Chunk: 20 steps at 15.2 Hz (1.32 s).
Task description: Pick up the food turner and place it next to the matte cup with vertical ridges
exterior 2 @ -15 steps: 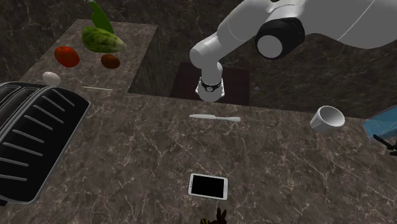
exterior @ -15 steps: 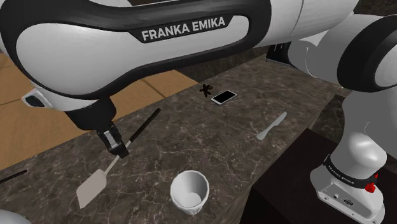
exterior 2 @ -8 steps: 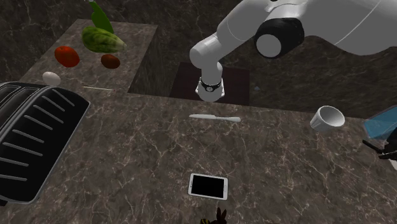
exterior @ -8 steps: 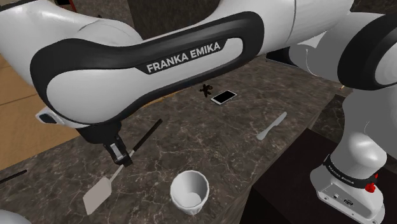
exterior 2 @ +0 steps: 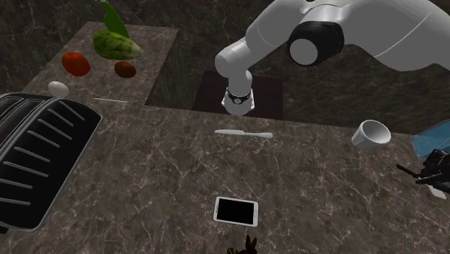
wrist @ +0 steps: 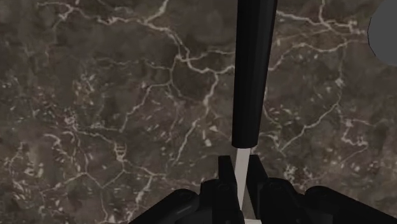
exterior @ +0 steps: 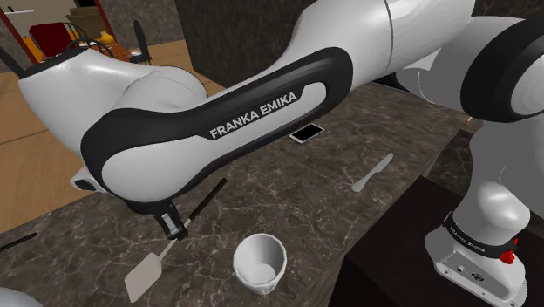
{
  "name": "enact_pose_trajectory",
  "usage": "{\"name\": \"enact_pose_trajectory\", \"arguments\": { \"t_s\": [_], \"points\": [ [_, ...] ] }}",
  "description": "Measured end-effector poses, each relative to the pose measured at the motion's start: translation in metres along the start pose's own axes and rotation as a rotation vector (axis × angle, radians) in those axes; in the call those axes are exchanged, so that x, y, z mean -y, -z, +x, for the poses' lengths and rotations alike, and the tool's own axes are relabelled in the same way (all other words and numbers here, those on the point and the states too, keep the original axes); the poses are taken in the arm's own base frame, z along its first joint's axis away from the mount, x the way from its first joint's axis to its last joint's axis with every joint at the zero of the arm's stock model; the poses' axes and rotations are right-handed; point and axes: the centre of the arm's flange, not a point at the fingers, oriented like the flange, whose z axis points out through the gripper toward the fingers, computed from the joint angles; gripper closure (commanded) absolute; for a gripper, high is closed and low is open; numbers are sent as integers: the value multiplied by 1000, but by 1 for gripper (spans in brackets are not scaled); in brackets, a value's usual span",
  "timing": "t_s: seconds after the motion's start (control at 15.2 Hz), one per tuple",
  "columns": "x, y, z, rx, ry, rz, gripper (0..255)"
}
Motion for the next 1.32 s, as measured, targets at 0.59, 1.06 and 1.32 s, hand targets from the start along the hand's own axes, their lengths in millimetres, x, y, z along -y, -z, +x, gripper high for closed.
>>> {"name": "enact_pose_trajectory", "arguments": {
  "t_s": [0.59,1.06,1.32],
  "points": [
    [0,-45,4,0,0,0,255],
    [0,-60,4,0,0,0,255],
    [0,-60,4,-1,0,0,0]
  ]
}}
